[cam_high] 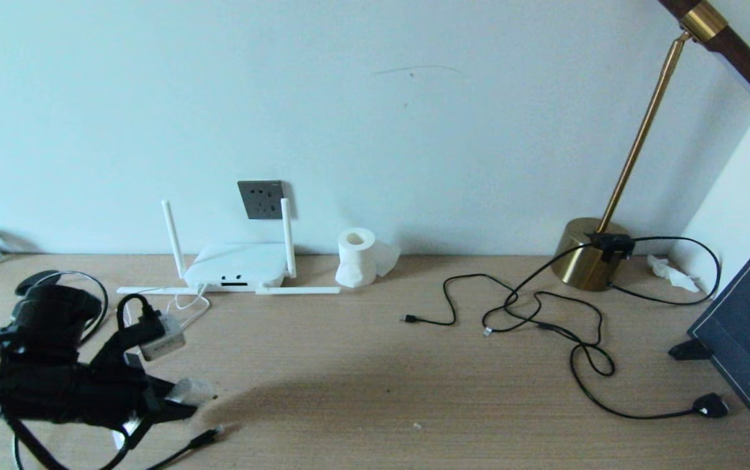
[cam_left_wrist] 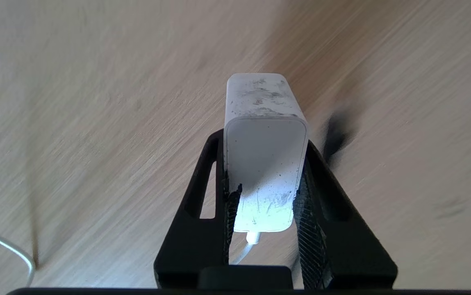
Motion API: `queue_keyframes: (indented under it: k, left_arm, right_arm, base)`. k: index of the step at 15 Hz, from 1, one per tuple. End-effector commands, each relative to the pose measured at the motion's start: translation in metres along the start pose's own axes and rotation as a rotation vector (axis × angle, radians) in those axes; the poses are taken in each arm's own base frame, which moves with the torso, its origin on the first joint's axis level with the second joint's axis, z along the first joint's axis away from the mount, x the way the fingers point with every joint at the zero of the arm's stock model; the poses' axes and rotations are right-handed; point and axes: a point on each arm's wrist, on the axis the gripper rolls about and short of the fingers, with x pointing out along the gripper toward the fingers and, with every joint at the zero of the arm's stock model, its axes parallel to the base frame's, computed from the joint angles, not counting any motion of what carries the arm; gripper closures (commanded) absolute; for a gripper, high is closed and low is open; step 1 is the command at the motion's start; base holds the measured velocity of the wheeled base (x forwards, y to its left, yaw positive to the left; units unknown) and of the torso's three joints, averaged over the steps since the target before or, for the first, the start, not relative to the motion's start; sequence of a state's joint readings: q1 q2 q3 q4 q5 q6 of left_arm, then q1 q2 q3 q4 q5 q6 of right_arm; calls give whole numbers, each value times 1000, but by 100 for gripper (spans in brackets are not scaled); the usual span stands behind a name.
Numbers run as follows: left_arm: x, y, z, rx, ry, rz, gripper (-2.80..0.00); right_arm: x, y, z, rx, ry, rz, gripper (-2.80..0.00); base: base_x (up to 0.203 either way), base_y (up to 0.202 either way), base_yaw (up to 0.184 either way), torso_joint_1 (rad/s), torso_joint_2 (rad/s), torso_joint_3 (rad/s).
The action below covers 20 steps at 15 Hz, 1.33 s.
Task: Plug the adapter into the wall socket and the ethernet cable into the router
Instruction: Pick up plug, then align plug and socket
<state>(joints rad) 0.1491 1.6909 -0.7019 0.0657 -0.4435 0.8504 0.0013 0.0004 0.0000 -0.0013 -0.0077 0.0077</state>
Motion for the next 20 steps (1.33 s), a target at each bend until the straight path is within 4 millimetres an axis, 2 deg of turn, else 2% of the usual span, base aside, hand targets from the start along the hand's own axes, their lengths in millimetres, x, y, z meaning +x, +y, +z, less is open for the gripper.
queue_keyframes:
  k: [1,3,5,8,10,13,15,18,20]
  left_arm:
    - [-23,-8,13,-86,-156,-36,0]
    - [-46,-20,25,-232,-292,-104,0]
    - [-64,-31,32,-398,-398,-243,0]
    - [-70,-22,40,-634,-476,-323,0]
    - [-57,-1,51,-763,-547,-305,0]
    - [-16,21,63,-838,-588,48,0]
    - [15,36,74,-800,-706,198,0]
    - [61,54,74,-714,-736,356,0]
    - [83,68,85,-610,-785,485,0]
  right_arm:
    - [0,0,0,0,1,0,-280]
    - [0,0,0,0,0,0,-280]
    - [0,0,0,0,1,0,-280]
    - [0,0,0,0,1,0,-280]
    - [0,0,0,0,-1,0,-280]
    - [0,0,0,0,1,0,-280]
    - [0,0,0,0,0,0,-280]
    - [0,0,0,0,-1,0,-280]
    - [0,0,0,0,2,0,-280]
  base:
    - [0,0,0,0,0,0]
    - [0,0,0,0,0,0]
    - [0,0,0,0,0,0]
    - [0,0,0,0,0,0]
    - [0,0,0,0,0,0]
    - [0,0,0,0,0,0]
    - [0,0,0,0,0,0]
    - [0,0,0,0,0,0]
    - [0,0,0,0,0,0]
